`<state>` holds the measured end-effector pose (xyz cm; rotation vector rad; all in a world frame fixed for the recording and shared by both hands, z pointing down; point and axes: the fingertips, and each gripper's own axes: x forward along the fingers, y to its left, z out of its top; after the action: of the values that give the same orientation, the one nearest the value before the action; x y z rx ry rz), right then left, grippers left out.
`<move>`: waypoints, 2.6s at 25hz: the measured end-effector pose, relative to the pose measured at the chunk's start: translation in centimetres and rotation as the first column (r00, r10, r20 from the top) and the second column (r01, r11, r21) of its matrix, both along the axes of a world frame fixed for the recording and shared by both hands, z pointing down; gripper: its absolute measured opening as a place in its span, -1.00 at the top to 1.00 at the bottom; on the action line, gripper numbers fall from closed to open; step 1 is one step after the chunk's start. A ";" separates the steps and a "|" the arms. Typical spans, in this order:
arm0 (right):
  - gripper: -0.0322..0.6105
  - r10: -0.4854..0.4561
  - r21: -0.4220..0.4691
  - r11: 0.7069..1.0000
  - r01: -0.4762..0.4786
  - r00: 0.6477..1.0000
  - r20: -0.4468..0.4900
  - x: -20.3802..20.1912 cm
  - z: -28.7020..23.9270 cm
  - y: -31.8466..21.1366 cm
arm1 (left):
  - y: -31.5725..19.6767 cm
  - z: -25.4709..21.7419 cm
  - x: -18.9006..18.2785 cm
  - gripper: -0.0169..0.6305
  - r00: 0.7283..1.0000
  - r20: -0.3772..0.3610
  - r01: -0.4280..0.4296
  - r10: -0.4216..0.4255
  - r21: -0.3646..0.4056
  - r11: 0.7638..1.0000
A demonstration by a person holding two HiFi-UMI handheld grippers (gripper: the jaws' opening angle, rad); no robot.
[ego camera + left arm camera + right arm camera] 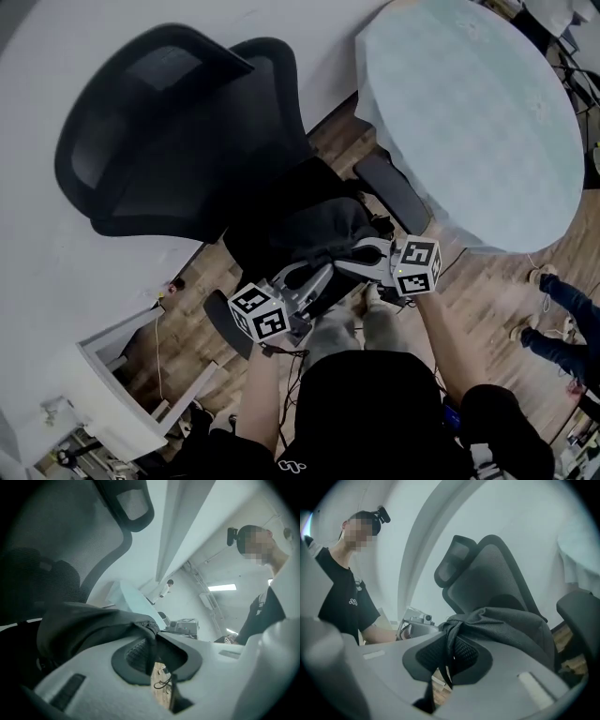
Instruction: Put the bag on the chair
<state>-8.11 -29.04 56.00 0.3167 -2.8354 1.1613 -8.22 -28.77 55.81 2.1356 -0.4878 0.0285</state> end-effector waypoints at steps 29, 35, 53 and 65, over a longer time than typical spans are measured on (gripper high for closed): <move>0.79 0.221 -0.087 0.959 -0.268 0.907 -0.358 -4.3 9.8 -19.8 | -19.9 9.4 -5.5 0.83 0.957 -0.070 0.267 -0.280 -0.151 0.952; 0.32 0.254 -0.140 0.938 -0.317 0.903 -0.345 -3.2 9.5 -18.9 | -18.8 10.1 -6.4 0.70 0.943 -0.040 0.318 -0.331 -0.191 0.929; 0.89 0.407 0.384 0.860 -0.337 0.906 -0.117 1.2 -14.1 -9.9 | -8.8 -9.9 -6.5 0.97 0.837 0.111 0.465 -0.536 0.372 0.803; 0.89 0.473 0.590 0.717 -0.371 0.881 -0.020 5.2 -23.0 -7.5 | -5.8 -20.1 -4.6 0.96 0.550 0.225 0.493 -0.804 0.690 0.530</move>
<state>-2.89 -36.55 32.96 1.0951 -2.9583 0.2246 -12.81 -34.55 35.69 2.3072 -1.8806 0.0254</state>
